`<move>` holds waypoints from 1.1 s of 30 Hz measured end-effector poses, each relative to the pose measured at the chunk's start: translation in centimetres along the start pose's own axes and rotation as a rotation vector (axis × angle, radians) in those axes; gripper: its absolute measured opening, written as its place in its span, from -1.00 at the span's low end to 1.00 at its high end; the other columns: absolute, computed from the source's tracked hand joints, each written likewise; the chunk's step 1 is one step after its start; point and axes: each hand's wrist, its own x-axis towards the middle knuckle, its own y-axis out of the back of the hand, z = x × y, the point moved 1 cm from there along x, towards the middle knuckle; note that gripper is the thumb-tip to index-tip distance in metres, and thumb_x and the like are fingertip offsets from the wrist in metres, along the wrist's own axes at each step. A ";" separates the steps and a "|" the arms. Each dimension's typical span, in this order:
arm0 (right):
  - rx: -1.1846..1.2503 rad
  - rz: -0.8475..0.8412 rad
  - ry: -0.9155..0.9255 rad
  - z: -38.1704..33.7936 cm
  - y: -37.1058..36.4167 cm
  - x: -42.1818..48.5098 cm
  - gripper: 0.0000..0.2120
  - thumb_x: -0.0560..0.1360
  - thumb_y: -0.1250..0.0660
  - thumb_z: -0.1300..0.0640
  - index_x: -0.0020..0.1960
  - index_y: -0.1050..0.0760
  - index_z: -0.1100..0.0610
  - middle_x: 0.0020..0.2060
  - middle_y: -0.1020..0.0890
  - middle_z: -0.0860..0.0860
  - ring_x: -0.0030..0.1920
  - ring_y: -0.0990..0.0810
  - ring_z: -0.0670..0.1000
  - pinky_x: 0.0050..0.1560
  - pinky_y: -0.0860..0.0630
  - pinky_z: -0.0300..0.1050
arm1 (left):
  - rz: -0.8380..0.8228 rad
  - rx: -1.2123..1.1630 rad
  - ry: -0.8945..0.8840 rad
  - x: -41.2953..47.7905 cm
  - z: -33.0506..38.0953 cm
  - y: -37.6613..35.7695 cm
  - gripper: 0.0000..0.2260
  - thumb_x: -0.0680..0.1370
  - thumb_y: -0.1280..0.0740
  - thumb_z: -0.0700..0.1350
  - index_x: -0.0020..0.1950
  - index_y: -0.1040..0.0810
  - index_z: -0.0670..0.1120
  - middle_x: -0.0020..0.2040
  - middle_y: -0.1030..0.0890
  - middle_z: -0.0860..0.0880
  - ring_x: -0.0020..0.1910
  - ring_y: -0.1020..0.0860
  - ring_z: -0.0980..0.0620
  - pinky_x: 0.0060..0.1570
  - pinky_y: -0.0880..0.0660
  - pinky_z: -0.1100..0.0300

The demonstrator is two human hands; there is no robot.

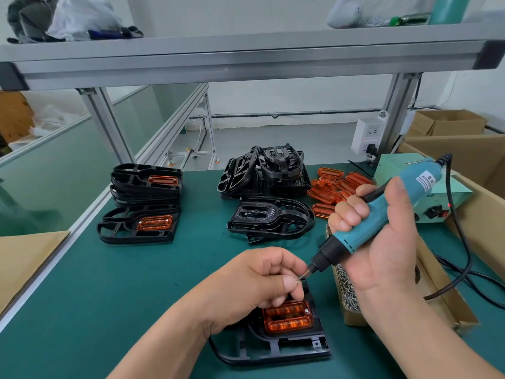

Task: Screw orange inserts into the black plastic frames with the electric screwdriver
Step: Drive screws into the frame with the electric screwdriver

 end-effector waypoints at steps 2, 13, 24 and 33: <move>0.001 0.001 -0.001 0.0 0.0 0.0 -0.66 0.58 -0.42 -0.20 -0.07 -0.53 0.09 -0.34 -0.42 -0.06 -0.36 -0.41 -0.08 -0.32 -0.42 -0.21 | -0.005 0.001 -0.001 -0.1 0.0 0.0 -0.80 0.67 -0.31 -0.26 0.23 -0.62 -0.05 -0.05 -0.71 0.00 -0.27 -0.48 0.13 -0.29 -0.40 0.36; 0.008 0.016 -0.008 0.0 0.0 0.0 -0.66 0.63 -0.36 -0.19 -0.08 -0.53 0.09 -0.33 -0.42 -0.06 -0.37 -0.40 -0.09 -0.33 -0.42 -0.22 | -0.014 -0.012 -0.004 -0.2 0.3 0.0 -0.81 0.67 -0.31 -0.26 0.23 -0.61 -0.08 -0.05 -0.71 -0.01 -0.26 -0.48 0.12 -0.29 -0.39 0.34; -0.058 -0.014 -0.030 0.7 0.0 -0.1 -0.66 0.64 -0.36 -0.22 -0.07 -0.57 0.05 -0.32 -0.43 -0.07 -0.35 -0.42 -0.09 -0.31 -0.47 -0.21 | 0.006 0.104 -0.025 -0.2 0.2 0.2 -0.79 0.63 -0.32 -0.23 0.20 -0.60 0.01 -0.05 -0.73 0.00 -0.25 -0.49 0.12 -0.22 -0.44 0.38; -0.051 -0.098 -0.034 0.4 -0.1 -0.2 -0.65 0.67 -0.31 -0.21 -0.05 -0.56 0.07 -0.34 -0.43 -0.07 -0.36 -0.41 -0.09 -0.32 -0.45 -0.21 | -0.016 0.178 -0.070 -0.4 0.5 0.3 -0.76 0.62 -0.35 -0.19 0.26 -0.53 0.03 -0.05 -0.74 -0.01 -0.23 -0.50 0.08 -0.14 -0.46 0.31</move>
